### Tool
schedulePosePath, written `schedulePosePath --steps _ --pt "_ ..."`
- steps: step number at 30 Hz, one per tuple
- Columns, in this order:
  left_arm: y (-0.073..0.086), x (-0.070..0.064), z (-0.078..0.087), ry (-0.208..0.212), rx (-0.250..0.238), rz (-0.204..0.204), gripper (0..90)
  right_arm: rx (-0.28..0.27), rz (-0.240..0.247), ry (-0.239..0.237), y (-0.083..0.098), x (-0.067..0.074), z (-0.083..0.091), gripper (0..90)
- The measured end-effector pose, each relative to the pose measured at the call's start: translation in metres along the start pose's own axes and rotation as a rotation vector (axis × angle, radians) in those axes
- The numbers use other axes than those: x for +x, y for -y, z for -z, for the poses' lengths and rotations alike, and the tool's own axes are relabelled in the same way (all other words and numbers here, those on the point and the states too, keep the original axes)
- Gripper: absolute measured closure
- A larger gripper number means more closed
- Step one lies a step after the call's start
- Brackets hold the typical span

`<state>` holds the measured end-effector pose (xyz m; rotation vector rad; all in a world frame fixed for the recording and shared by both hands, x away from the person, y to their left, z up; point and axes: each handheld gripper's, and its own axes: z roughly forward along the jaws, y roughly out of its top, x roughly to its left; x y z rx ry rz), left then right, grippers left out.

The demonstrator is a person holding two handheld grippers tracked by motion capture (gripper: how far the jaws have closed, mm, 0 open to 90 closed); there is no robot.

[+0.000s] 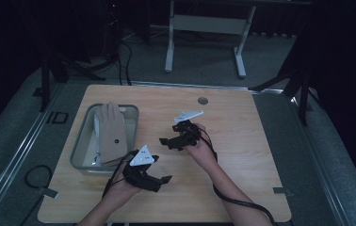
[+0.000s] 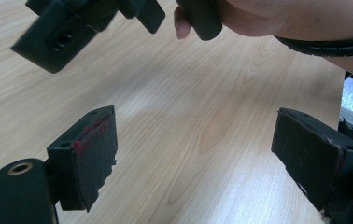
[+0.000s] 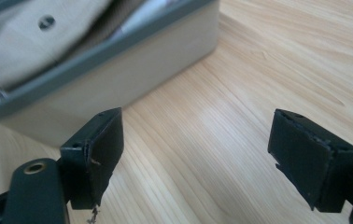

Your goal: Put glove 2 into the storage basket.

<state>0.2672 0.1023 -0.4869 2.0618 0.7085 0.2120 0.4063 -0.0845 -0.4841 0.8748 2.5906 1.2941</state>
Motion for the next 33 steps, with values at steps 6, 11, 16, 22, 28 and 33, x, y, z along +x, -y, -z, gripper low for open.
schedulePosePath --steps 6,11,16,22,28,33 --pt "0.007 -0.002 -0.016 0.010 0.016 -0.013 14.8 0.018 -0.011 0.015 0.025 -0.008 0.007 17.9" --pt "0.010 -0.003 -0.024 0.015 0.017 -0.013 14.7 0.012 -0.018 0.009 0.040 -0.012 0.010 17.9" --pt "0.015 -0.005 -0.037 0.017 0.021 -0.034 14.7 0.015 0.000 0.001 0.053 -0.014 0.011 17.9" --pt "0.020 -0.005 -0.047 0.011 0.007 -0.027 14.7 -0.026 0.005 -0.005 0.069 -0.014 0.016 17.8" --pt "0.022 -0.003 -0.054 0.015 0.006 -0.022 14.7 -0.019 0.011 -0.001 0.082 -0.015 0.016 17.7" --pt "0.026 -0.001 -0.057 0.013 -0.002 -0.019 14.7 -0.028 0.020 0.005 0.093 -0.016 0.017 17.6"
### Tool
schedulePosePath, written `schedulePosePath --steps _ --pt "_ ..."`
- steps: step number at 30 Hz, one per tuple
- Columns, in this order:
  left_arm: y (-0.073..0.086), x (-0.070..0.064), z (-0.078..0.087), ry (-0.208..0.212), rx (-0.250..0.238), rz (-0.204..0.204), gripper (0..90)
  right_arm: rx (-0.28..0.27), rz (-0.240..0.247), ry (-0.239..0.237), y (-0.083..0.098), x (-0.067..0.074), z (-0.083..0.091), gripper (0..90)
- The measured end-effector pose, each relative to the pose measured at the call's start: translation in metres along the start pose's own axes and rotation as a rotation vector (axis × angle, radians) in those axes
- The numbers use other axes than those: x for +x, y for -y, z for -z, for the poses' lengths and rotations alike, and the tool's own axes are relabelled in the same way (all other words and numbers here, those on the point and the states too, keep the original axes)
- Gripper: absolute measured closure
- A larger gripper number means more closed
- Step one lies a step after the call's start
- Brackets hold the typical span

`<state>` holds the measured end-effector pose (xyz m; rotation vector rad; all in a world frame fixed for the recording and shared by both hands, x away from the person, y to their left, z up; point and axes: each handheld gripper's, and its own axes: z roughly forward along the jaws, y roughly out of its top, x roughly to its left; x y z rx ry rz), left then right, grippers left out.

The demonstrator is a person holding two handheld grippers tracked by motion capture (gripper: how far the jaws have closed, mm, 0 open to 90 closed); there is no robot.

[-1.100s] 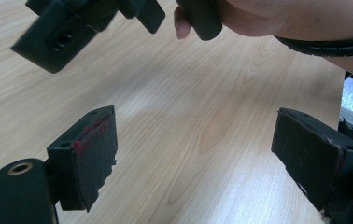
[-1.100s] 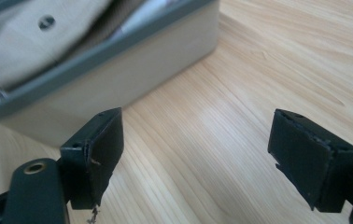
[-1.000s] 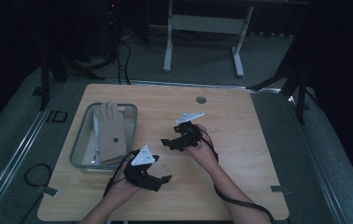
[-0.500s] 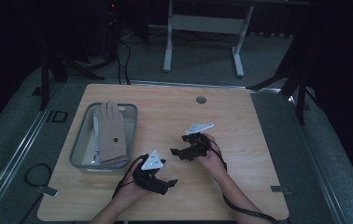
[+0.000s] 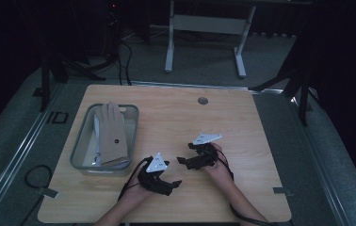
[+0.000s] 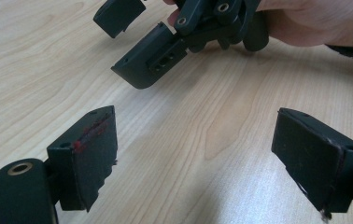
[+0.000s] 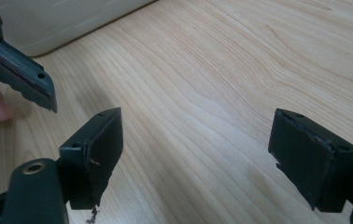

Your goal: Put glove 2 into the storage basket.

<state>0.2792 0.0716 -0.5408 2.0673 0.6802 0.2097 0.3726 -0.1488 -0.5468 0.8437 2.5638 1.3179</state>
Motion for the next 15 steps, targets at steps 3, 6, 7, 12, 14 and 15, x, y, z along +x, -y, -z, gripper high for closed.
schedulePosePath --steps 3,6,7,12,14,15 --pt "-0.0008 -0.0002 0.0004 0.005 -0.005 0.000 14.7 0.006 0.000 0.007 0.0044 -0.0016 -0.0014 17.5" --pt "-0.0016 0.0002 0.0004 0.013 -0.006 -0.004 14.7 -0.001 -0.003 0.015 0.0061 -0.0025 -0.0019 17.5" --pt "-0.0015 0.0001 0.0001 0.013 -0.003 -0.004 14.7 -0.003 -0.001 0.017 0.0059 -0.0021 -0.0015 17.3" --pt "-0.0007 -0.0005 -0.0006 0.019 0.001 -0.005 14.7 -0.006 -0.005 0.023 0.0059 -0.0035 -0.0008 17.1" --pt "-0.0006 -0.0003 -0.0006 0.020 0.004 -0.005 14.7 -0.007 -0.004 0.027 0.0060 -0.0041 -0.0007 17.1" --pt "-0.0006 -0.0003 -0.0006 0.020 0.004 -0.005 14.7 -0.007 -0.004 0.027 0.0060 -0.0041 -0.0007 17.1"
